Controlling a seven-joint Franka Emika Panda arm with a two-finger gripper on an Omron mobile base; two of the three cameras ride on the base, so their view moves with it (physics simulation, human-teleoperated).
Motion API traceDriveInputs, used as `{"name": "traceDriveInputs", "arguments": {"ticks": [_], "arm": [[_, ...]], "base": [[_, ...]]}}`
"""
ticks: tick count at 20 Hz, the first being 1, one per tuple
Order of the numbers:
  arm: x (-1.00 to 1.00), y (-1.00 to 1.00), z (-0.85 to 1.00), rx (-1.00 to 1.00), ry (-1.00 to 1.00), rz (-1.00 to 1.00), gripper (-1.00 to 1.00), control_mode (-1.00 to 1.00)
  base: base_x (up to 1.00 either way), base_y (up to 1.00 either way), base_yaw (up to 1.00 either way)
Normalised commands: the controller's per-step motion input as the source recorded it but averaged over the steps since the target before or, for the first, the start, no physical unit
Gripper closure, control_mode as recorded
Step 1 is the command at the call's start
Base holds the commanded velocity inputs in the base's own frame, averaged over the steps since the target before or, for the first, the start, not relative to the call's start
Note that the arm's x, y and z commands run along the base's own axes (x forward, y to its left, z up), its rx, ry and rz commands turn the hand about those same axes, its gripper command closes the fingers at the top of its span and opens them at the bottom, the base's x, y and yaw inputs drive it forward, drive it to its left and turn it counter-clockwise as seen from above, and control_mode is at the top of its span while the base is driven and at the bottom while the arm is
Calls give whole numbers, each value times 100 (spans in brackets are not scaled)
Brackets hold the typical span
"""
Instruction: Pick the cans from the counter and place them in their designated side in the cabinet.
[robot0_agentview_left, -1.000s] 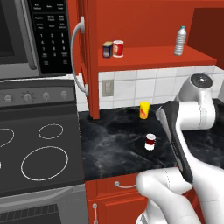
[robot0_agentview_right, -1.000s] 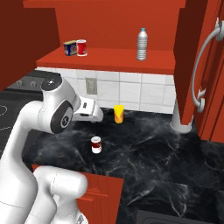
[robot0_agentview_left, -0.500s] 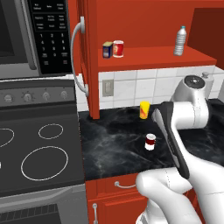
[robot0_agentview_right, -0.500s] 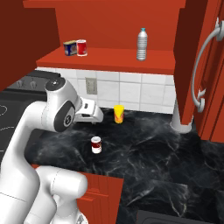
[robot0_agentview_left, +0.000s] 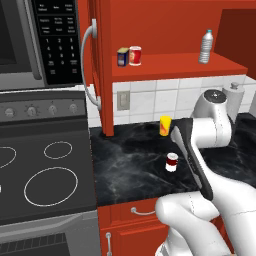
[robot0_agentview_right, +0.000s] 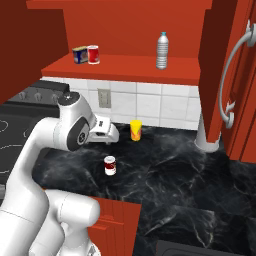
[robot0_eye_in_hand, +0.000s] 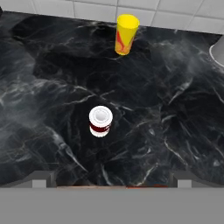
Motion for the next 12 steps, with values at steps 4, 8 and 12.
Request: {"name": "traceDriveInputs", "arguments": {"ticks": [4,8,12], "arm": [[19,0,-20,1,0,2,-100,-100],[22,2,-22,2,0,2,-100,-100],[18,1,-25,1,0,1,-100,-100]], "base": [[0,0,0],[0,0,0],[0,0,0]]}}
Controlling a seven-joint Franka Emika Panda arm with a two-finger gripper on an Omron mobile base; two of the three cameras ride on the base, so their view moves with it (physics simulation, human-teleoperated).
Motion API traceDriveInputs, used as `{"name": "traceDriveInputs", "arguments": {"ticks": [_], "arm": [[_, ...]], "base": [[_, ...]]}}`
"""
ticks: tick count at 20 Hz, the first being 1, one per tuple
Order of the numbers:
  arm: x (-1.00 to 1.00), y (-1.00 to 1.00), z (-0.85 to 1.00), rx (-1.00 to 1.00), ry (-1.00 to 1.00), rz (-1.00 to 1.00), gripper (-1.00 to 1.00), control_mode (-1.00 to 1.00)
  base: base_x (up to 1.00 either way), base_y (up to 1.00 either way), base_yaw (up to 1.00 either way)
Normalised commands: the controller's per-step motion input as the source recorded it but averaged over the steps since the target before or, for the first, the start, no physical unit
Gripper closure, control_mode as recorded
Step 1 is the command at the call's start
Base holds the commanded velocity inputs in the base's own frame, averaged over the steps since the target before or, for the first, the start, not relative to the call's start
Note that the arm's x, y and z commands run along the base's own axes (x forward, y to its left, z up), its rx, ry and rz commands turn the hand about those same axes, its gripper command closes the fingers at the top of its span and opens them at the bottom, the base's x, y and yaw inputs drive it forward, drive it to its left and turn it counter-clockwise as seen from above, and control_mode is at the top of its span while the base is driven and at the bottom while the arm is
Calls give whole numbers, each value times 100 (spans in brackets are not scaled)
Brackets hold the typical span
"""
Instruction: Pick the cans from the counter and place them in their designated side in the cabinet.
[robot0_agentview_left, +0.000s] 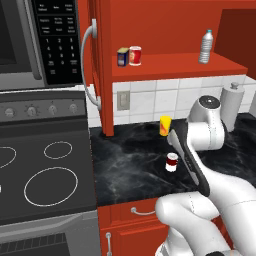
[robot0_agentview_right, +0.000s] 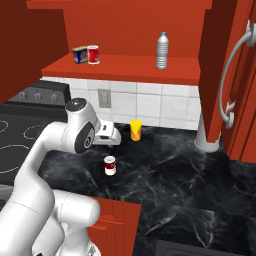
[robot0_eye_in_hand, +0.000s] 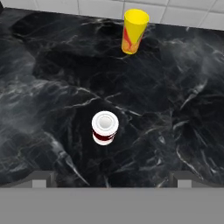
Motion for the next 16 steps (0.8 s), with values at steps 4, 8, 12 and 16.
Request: {"name": "traceDriveInputs", "arguments": {"ticks": [4,8,12,16], "arm": [[17,3,-26,1,-1,1,-100,-100],[15,5,-26,0,-1,1,-100,-100],[16,6,-23,0,-1,1,-100,-100],[13,0,-22,0,-3,1,-100,-100]], "base": [[0,0,0],[0,0,0],[0,0,0],[0,0,0]]}}
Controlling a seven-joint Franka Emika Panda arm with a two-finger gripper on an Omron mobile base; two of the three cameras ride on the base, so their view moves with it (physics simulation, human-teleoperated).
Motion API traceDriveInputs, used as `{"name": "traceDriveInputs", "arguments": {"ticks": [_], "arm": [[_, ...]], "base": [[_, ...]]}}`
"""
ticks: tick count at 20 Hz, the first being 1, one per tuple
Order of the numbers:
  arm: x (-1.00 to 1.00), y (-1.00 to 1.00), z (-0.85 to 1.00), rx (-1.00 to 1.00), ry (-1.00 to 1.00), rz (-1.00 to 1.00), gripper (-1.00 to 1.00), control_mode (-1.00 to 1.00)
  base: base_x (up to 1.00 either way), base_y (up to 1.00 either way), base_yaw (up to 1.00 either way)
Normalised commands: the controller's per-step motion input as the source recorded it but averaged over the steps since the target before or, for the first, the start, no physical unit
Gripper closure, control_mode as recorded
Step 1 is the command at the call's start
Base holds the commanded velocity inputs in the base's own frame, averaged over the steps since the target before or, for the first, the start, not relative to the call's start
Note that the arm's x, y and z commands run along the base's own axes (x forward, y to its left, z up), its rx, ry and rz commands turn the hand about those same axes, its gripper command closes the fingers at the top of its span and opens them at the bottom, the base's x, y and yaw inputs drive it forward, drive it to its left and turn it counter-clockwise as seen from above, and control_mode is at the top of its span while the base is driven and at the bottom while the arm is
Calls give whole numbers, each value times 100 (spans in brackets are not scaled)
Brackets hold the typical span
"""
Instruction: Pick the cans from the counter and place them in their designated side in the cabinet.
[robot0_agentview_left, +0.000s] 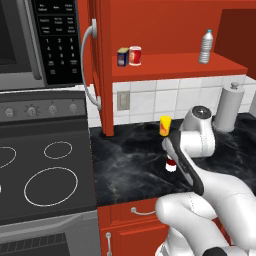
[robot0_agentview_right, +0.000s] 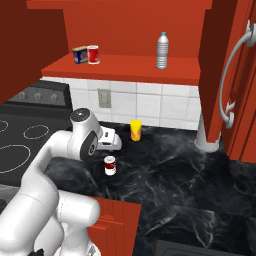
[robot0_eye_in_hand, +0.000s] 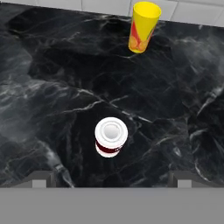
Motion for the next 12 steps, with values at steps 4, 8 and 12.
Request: {"name": "traceDriveInputs", "arguments": {"ticks": [4,8,12], "arm": [[18,0,-19,0,-2,0,-100,-100],[17,0,-18,0,0,0,-100,-100],[18,0,-17,1,0,0,-100,-100]], "base": [[0,0,0],[0,0,0],[0,0,0]]}}
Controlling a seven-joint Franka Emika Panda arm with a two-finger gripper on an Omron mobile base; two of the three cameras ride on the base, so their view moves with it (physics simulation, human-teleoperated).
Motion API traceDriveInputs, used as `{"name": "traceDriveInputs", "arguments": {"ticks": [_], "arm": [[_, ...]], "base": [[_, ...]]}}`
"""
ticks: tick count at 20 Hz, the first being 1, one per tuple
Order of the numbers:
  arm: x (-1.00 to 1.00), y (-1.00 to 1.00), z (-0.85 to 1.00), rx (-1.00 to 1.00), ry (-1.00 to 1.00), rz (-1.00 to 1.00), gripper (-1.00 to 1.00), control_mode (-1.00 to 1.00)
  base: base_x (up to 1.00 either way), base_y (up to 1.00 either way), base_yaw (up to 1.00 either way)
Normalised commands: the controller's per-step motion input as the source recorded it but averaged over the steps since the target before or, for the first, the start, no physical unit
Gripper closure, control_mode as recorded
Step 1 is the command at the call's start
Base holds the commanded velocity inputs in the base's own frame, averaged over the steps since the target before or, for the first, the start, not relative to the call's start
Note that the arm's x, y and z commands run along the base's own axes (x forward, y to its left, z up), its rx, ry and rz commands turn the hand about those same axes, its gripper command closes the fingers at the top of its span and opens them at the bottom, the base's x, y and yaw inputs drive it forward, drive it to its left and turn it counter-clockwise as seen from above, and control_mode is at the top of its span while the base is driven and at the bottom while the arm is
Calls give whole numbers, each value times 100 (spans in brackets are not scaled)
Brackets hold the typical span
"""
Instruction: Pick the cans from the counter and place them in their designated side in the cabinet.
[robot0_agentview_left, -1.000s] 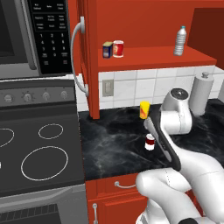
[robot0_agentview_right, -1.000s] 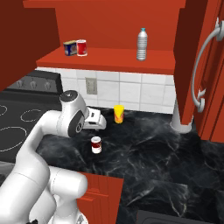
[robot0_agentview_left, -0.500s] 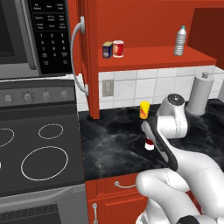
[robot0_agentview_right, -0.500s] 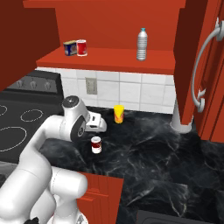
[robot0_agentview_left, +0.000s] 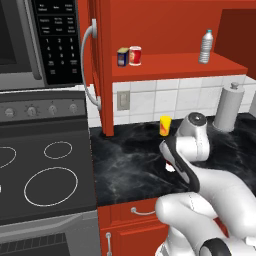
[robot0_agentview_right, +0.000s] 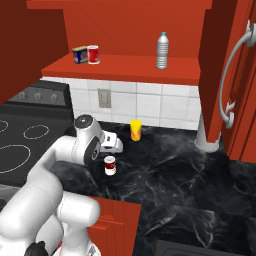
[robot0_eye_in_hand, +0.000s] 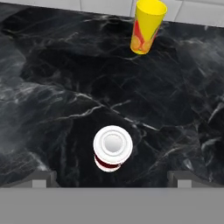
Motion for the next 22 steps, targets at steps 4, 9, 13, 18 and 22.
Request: {"name": "traceDriveInputs", "arguments": {"ticks": [4,9,13,18,22], "arm": [[15,0,-10,1,0,0,-100,-100],[11,0,-4,0,4,0,-100,-100],[12,0,-2,0,7,0,-100,-100],[9,0,-6,0,7,0,-100,-100],[4,0,-14,0,4,0,-100,-100]], "base": [[0,0,0],[0,0,0],[0,0,0],[0,0,0],[0,0,0]]}}
